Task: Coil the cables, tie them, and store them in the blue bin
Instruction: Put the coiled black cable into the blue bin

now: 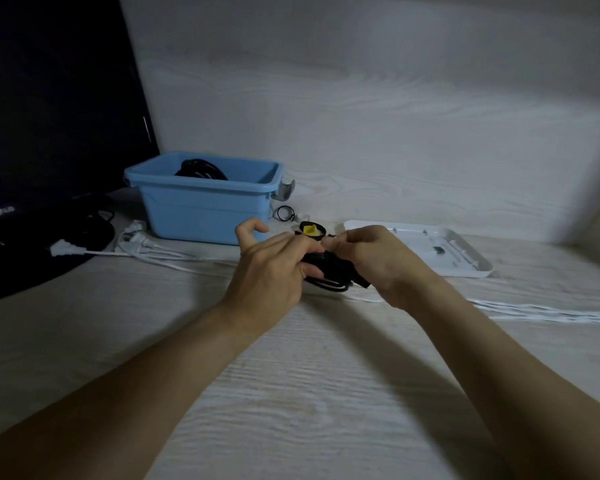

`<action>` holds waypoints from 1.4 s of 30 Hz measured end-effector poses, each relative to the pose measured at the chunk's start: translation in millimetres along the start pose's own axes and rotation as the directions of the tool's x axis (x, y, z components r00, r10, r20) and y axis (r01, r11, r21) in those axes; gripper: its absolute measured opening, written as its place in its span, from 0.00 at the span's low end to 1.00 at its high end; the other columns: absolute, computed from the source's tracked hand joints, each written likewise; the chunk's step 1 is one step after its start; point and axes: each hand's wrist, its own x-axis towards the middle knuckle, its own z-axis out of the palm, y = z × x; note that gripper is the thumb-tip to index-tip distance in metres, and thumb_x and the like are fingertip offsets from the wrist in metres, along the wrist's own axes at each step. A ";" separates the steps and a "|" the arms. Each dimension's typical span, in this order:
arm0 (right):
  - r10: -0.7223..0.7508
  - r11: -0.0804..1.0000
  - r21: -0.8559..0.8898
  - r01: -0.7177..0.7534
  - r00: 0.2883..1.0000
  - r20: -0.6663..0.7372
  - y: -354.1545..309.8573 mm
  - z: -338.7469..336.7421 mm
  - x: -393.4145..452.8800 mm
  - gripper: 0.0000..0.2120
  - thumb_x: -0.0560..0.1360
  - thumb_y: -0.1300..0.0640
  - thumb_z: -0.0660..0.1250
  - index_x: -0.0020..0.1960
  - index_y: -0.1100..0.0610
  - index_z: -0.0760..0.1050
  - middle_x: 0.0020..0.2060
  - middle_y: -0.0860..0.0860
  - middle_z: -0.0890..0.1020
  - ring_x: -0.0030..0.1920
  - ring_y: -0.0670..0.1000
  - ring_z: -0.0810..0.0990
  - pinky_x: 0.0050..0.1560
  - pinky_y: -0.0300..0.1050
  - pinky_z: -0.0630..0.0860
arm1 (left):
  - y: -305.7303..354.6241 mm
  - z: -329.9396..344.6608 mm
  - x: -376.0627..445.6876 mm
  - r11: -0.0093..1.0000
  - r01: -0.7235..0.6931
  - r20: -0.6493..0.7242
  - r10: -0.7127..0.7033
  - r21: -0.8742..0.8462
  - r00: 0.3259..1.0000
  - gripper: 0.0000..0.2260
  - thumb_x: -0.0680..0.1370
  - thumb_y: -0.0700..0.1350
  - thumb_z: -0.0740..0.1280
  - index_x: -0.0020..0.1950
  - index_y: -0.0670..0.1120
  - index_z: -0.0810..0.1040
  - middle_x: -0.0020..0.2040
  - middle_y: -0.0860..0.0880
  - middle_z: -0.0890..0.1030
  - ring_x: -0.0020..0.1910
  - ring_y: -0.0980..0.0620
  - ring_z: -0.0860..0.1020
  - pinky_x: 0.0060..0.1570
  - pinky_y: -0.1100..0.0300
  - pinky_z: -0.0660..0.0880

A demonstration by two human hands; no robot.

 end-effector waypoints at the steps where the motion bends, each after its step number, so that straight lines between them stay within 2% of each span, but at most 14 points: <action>1: 0.016 1.000 0.011 -0.016 1.000 -0.012 -0.1 -1.0 0.5 0.13 0.77 0.52 0.71 0.39 0.60 0.82 0.35 0.56 0.80 0.37 0.53 0.77 0.42 0.47 0.71 | 0.9 0.2 0.4 1.000 -0.004 -0.013 0.004 0.008 1.000 0.07 0.76 0.41 0.64 0.45 0.43 0.82 0.37 0.55 0.83 0.36 0.57 0.78 0.55 0.53 0.58; 5: 0.079 0.989 0.127 -0.080 0.997 0.010 -1.1 -2.7 -1.6 0.09 0.75 0.56 0.73 0.37 0.58 0.83 0.37 0.56 0.82 0.40 0.54 0.79 0.41 0.45 0.72 | 6.7 -1.7 -0.2 1.000 -0.012 -0.054 0.013 0.011 0.998 0.07 0.75 0.38 0.63 0.46 0.43 0.82 0.37 0.56 0.84 0.36 0.58 0.77 0.54 0.53 0.58; 10: 0.180 0.936 0.297 -0.191 0.982 0.063 -5.9 -2.8 -7.1 0.09 0.74 0.62 0.71 0.52 0.67 0.82 0.41 0.57 0.83 0.36 0.50 0.80 0.31 0.38 0.73 | 4.8 -4.8 -1.1 0.995 -0.063 -0.072 0.068 0.079 0.995 0.06 0.76 0.37 0.67 0.48 0.44 0.84 0.39 0.54 0.84 0.37 0.55 0.80 0.53 0.52 0.58; 14: 0.206 0.897 0.375 -0.232 0.972 0.109 -3.6 -4.6 -7.5 0.02 0.74 0.65 0.70 0.45 0.64 0.80 0.36 0.56 0.83 0.36 0.52 0.81 0.36 0.41 0.75 | 7.1 -6.9 -0.4 0.992 -0.076 -0.059 0.082 0.098 0.995 0.17 0.81 0.36 0.56 0.54 0.45 0.85 0.43 0.54 0.84 0.40 0.54 0.81 0.51 0.50 0.58; 18: 0.219 0.924 0.299 -0.239 0.971 0.098 -1.5 -4.0 -9.1 0.07 0.77 0.64 0.68 0.40 0.63 0.79 0.28 0.52 0.80 0.28 0.47 0.78 0.26 0.36 0.71 | 6.9 -4.2 0.7 0.990 -0.091 -0.019 0.094 0.105 0.995 0.13 0.76 0.35 0.61 0.49 0.45 0.84 0.42 0.54 0.83 0.39 0.54 0.80 0.52 0.51 0.57; 20: 0.158 0.945 0.284 -0.161 0.987 0.032 2.1 0.9 -6.5 0.09 0.78 0.61 0.68 0.41 0.64 0.81 0.29 0.51 0.80 0.28 0.46 0.77 0.28 0.35 0.70 | 3.0 -0.9 2.6 0.994 -0.053 0.008 0.053 0.097 0.999 0.12 0.75 0.36 0.62 0.50 0.45 0.84 0.42 0.54 0.84 0.39 0.54 0.80 0.52 0.53 0.56; 23: -0.033 0.985 0.158 0.072 0.970 -0.239 11.6 11.5 1.0 0.10 0.78 0.54 0.70 0.45 0.60 0.82 0.33 0.48 0.81 0.31 0.44 0.77 0.34 0.38 0.72 | -0.9 1.7 8.2 0.992 0.084 0.011 -0.085 0.095 0.996 0.10 0.74 0.37 0.65 0.51 0.46 0.83 0.44 0.54 0.84 0.42 0.57 0.76 0.51 0.56 0.54; 26: -0.418 0.903 -0.131 0.408 0.768 -0.485 13.2 17.2 -4.0 0.07 0.75 0.54 0.72 0.49 0.57 0.80 0.45 0.50 0.80 0.46 0.45 0.79 0.45 0.38 0.76 | -12.5 -1.8 10.6 0.931 0.361 -0.022 -0.360 0.056 0.933 0.09 0.74 0.40 0.69 0.52 0.48 0.83 0.43 0.50 0.85 0.47 0.52 0.72 0.50 0.56 0.56; 28: -0.685 0.726 -0.321 0.608 0.597 -0.418 11.2 20.1 -9.1 0.06 0.73 0.60 0.74 0.48 0.59 0.79 0.46 0.53 0.78 0.49 0.50 0.77 0.48 0.38 0.73 | -21.4 -8.5 12.5 0.813 0.577 0.001 -0.579 -0.074 0.815 0.09 0.75 0.43 0.70 0.54 0.54 0.83 0.42 0.51 0.84 0.51 0.45 0.77 0.55 0.52 0.68; 30: -0.815 0.577 -0.420 0.700 0.525 -0.244 12.4 28.0 -11.8 0.07 0.71 0.64 0.74 0.48 0.61 0.80 0.45 0.54 0.77 0.49 0.53 0.76 0.50 0.39 0.72 | -23.3 -15.6 14.4 0.722 0.651 0.050 -0.660 -0.234 0.750 0.09 0.75 0.42 0.71 0.50 0.56 0.82 0.39 0.56 0.83 0.45 0.49 0.83 0.52 0.48 0.79; 32: -0.820 0.543 -0.470 0.696 0.561 -0.115 16.4 36.4 -10.3 0.14 0.68 0.66 0.75 0.53 0.60 0.80 0.47 0.54 0.77 0.51 0.53 0.74 0.51 0.40 0.72 | -15.7 -19.4 16.4 0.679 0.672 0.111 -0.674 -0.295 0.730 0.11 0.75 0.38 0.72 0.46 0.55 0.82 0.38 0.57 0.84 0.40 0.54 0.84 0.48 0.50 0.82; 35: -0.789 0.543 -0.551 0.633 0.610 -0.076 21.6 39.9 -3.1 0.19 0.67 0.69 0.74 0.56 0.58 0.80 0.48 0.53 0.76 0.51 0.53 0.73 0.50 0.44 0.73 | -2.6 -18.9 17.7 0.597 0.712 0.198 -0.698 -0.369 0.688 0.08 0.75 0.41 0.74 0.41 0.55 0.83 0.35 0.55 0.85 0.36 0.55 0.84 0.40 0.59 0.81; 39: -0.834 0.475 -0.629 0.615 0.542 -0.101 22.4 33.3 3.2 0.12 0.68 0.67 0.76 0.49 0.57 0.82 0.42 0.53 0.77 0.43 0.54 0.73 0.43 0.52 0.74 | 5.7 -17.3 21.1 0.453 0.767 0.265 -0.754 -0.454 0.601 0.03 0.72 0.44 0.76 0.44 0.50 0.85 0.34 0.54 0.85 0.33 0.57 0.83 0.34 0.68 0.76; 42: -0.839 0.454 -0.649 0.611 0.537 -0.082 23.0 33.2 4.3 0.12 0.66 0.67 0.77 0.47 0.58 0.81 0.41 0.52 0.77 0.43 0.53 0.71 0.41 0.54 0.73 | 6.5 -17.5 20.0 0.433 0.803 0.313 -0.760 -0.411 0.570 0.04 0.71 0.43 0.77 0.43 0.49 0.85 0.35 0.51 0.85 0.35 0.56 0.83 0.37 0.64 0.79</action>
